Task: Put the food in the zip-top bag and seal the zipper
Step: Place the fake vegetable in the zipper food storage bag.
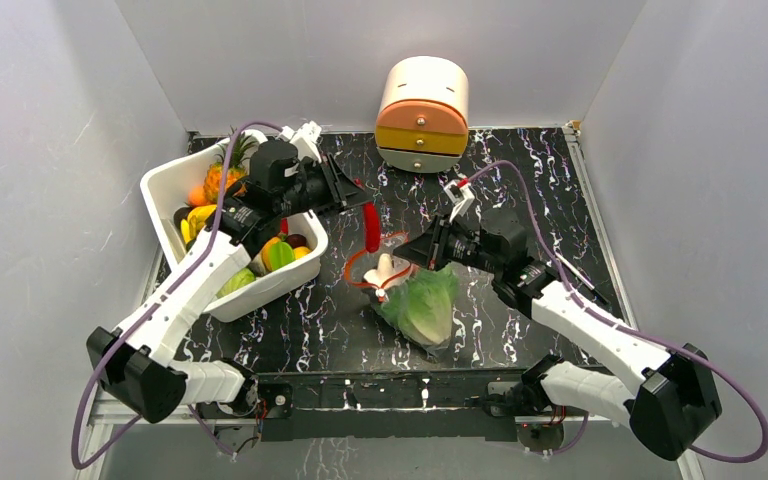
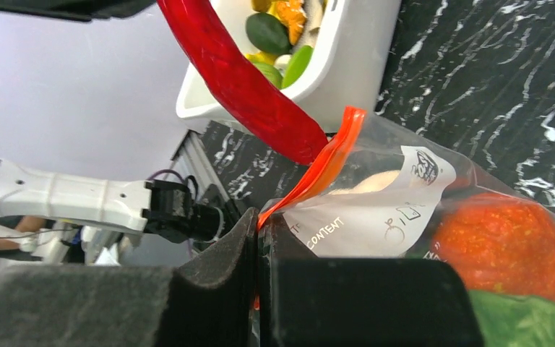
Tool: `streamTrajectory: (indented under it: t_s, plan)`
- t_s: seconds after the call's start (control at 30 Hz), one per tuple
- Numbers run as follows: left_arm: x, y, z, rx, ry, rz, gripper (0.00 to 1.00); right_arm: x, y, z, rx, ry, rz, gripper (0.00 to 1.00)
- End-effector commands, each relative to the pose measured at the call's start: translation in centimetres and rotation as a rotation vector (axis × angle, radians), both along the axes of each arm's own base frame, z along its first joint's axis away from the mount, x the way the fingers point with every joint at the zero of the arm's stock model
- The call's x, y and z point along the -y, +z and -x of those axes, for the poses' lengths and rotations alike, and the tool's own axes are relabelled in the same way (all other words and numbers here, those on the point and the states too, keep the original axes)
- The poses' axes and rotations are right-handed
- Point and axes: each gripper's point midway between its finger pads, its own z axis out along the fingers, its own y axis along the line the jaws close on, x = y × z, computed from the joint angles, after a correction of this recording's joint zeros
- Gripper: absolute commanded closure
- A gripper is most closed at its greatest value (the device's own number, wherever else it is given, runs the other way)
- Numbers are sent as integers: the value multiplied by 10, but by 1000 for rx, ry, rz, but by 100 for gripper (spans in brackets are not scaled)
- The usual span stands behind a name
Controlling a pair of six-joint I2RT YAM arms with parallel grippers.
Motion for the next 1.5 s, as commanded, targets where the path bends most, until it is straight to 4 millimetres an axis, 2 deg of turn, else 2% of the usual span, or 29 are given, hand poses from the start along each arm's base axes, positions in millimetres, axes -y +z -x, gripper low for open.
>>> streamTrajectory:
  t_s: [0.0, 0.07, 0.17, 0.2, 0.3, 0.4, 0.53, 0.63, 0.83, 1.07, 1.27, 1.47]
  plan:
    - [-20, 11, 18, 15, 28, -64, 91, -13, 107, 12, 201, 84, -271, 100]
    - [-10, 26, 26, 35, -26, 22, 91, -13, 108, 18, 188, 103, -286, 100]
    - [7, 46, 36, 81, -101, 196, 91, -6, 91, 24, 163, 86, -278, 100]
    - [10, 44, 37, 80, -113, 235, 91, -1, 82, 24, 152, 58, -272, 100]
    - [20, 18, 39, 55, -145, 290, 91, 11, 62, 26, 131, -9, -269, 100]
    - [36, -3, 46, 46, -187, 316, 91, 17, 50, 30, 121, -30, -263, 100]
    - [60, -33, 60, 42, -250, 253, 91, 22, 40, 31, 112, -50, -241, 100]
    - [69, -54, 65, 24, -243, 160, 91, 23, 38, 31, 110, -56, -238, 100]
    - [78, -58, 78, 45, -264, 79, 90, 26, 38, 31, 117, -70, -233, 100]
    - [75, -81, 86, 2, -262, 28, 78, 27, 42, 33, 136, -66, -230, 100]
    - [75, -83, 85, -5, -283, -22, 71, 28, 45, 33, 154, -66, -211, 100]
    - [81, -90, 93, -39, -332, 0, 78, 30, 49, 33, 164, -72, -215, 100]
